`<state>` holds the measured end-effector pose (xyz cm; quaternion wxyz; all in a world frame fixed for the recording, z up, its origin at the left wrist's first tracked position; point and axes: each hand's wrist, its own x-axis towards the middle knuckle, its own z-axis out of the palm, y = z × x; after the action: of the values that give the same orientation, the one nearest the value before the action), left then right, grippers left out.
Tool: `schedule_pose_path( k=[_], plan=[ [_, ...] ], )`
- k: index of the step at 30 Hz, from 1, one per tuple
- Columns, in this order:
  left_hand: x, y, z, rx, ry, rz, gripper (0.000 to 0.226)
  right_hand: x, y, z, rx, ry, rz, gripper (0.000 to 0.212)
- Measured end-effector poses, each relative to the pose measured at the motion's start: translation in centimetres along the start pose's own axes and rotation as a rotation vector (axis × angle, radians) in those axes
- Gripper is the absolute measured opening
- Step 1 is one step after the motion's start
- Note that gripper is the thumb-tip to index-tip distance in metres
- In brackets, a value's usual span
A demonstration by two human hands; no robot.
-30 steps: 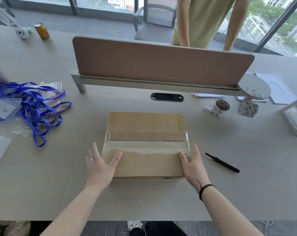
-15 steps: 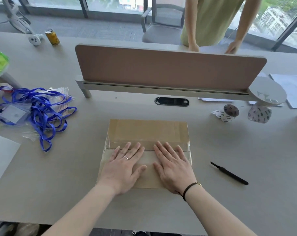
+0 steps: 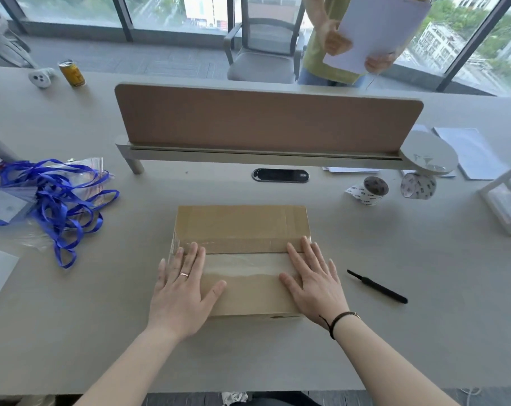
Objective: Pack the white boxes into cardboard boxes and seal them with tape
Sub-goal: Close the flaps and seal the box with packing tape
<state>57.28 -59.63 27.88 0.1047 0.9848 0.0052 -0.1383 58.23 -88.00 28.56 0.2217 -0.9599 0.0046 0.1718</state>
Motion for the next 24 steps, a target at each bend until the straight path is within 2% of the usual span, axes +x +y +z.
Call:
schedule_pose_path(
  k=[2, 4, 5, 7, 9, 10, 12, 19, 24],
  plan=[
    [-1.1, -0.9, 0.4, -0.192, 0.055, -0.108, 0.095, -1.3, -0.1, 0.5, 0.359, 0.053, 0.112, 0.073],
    [-2.0, -2.0, 0.8, -0.536, 0.095, -0.224, 0.101, -2.3, -0.5, 1.3, 0.674, 0.108, 0.283, 0.082],
    [-2.4, -2.4, 0.7, -0.745, 0.066, -0.305, 0.103, -2.6, -0.6, 1.6, 0.766, 0.106, 0.375, 0.081],
    [-2.8, -3.0, 0.5, -1.175, -0.076, -0.493, 0.096, -2.6, -0.8, 1.7, 0.912, 0.059, 0.504, 0.059],
    [-2.9, -3.4, 0.4, -1.426, -0.222, -0.561, 0.067, -2.4, -1.1, 1.3, 1.061, -0.001, 0.559, 0.037],
    [-2.8, -3.6, 0.3, -1.46, -0.244, -0.536, 0.054, -2.4, -1.1, 1.1, 1.103, -0.021, 0.566, 0.033],
    [-2.3, -3.8, 0.0, -1.506, -0.229, -0.488, 0.045, -2.3, -1.0, 1.0, 1.128, -0.026, 0.553, 0.032],
    [-1.8, -3.0, -0.7, -1.48, -0.137, -0.483, 0.041, -3.0, -1.7, 1.8, 1.111, -0.014, 0.524, 0.046],
    [-4.5, -4.5, -0.1, -1.455, -0.175, -0.486, 0.05, -6.6, -1.9, 3.5, 1.128, -0.042, 0.506, 0.049]
  ],
)
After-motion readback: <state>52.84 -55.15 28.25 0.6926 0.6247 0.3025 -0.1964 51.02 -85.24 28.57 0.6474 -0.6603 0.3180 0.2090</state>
